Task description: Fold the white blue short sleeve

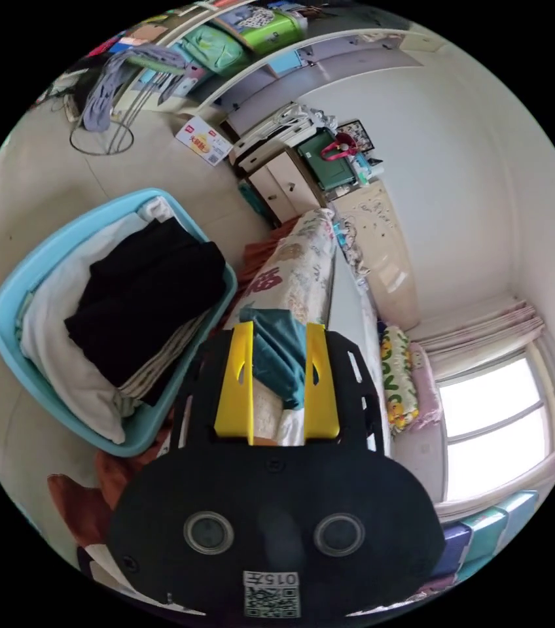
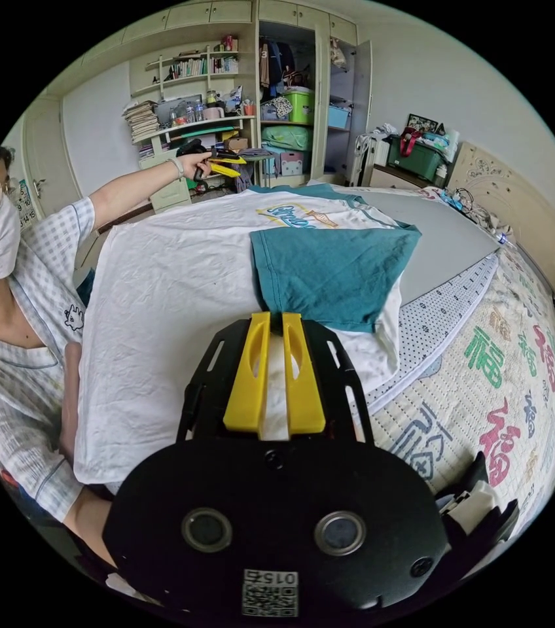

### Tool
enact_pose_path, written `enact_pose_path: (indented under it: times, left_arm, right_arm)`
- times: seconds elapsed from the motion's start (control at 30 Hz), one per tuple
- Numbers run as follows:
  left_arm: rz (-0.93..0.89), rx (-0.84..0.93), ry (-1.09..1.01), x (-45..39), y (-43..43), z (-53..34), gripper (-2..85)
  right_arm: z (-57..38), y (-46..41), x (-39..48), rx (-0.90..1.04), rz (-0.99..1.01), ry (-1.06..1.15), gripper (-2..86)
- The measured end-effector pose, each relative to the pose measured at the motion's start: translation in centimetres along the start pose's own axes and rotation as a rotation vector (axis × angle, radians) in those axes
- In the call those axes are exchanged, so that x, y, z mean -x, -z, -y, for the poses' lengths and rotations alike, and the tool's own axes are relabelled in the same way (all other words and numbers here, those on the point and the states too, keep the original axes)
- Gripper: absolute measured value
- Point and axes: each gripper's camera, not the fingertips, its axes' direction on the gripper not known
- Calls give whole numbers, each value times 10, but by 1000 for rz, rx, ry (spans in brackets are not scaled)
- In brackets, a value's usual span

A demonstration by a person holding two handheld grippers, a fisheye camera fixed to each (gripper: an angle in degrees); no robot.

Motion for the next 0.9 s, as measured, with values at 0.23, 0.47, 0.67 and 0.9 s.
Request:
enact_pose_path:
  times: [0.23,0.47,0.67,0.9]
  left_arm:
    - [-3,53,-13,1,-56,-15,111]
    - [-79,155,-113,-52,-95,-6,68]
    - [-67,45,-780,-231,-77,-44,14]
    - [-29,490,-1603,-372,-133,-183,11]
  right_arm:
    - [11,-8,13,0,-3,1,43]
    - [31,-19,27,1,-1,2,42]
    - [56,-18,31,-53,54,-27,51]
    - [109,44,31,-359,-23,-277,38]
